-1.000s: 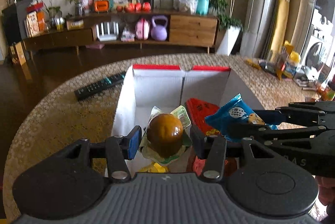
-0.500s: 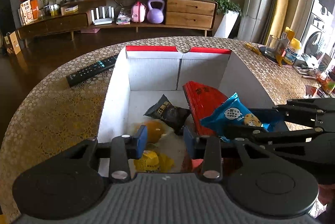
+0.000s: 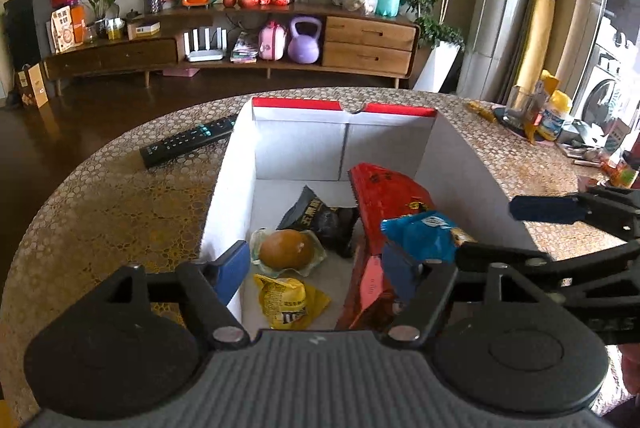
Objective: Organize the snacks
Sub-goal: 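Move both open tools back toward the remaining snacks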
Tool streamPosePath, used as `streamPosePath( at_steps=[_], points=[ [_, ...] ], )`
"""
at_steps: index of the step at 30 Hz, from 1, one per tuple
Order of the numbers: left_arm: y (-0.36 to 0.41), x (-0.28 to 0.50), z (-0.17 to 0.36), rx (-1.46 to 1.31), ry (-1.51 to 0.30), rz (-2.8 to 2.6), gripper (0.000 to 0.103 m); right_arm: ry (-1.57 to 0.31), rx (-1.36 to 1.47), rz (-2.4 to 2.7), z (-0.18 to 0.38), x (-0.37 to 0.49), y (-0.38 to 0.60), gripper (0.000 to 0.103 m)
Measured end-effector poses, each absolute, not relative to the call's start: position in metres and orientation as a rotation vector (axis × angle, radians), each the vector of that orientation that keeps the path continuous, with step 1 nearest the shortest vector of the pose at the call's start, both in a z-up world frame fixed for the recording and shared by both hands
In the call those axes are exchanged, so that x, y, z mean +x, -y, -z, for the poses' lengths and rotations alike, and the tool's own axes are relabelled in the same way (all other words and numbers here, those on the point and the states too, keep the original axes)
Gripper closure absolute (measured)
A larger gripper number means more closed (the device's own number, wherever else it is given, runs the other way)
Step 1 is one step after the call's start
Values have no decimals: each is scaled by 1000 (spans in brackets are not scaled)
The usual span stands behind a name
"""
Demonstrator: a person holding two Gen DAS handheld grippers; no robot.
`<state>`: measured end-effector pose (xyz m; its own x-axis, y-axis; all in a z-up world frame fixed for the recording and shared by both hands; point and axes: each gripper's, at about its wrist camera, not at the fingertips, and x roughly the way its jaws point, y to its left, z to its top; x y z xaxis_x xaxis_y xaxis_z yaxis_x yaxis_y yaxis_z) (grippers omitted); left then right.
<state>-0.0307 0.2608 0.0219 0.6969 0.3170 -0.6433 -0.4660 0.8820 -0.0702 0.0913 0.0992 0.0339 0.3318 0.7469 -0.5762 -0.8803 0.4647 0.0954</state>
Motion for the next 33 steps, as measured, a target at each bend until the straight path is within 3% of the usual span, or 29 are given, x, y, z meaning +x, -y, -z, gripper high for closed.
streamPosePath(
  at_steps=[5, 7, 18, 20, 33],
  points=[
    [-247, -39, -27, -224, -623, -439, 28, -535, -181, -1066, -46, 81, -65, 22],
    [-241, -43, -29, -214, -596, -449, 19, -519, -146, -1055, -50, 77, -52, 21],
    [-203, -63, -37, -227, -476, -415, 19, -476, -34, -934, -45, 71, 20, 16],
    [-193, -68, -39, -218, -441, -402, 15, -472, -26, -905, -41, 70, 32, 10],
    [-125, -55, -39, -175, -366, -230, 8, -469, 33, -755, -19, 77, 96, 5]
  ],
)
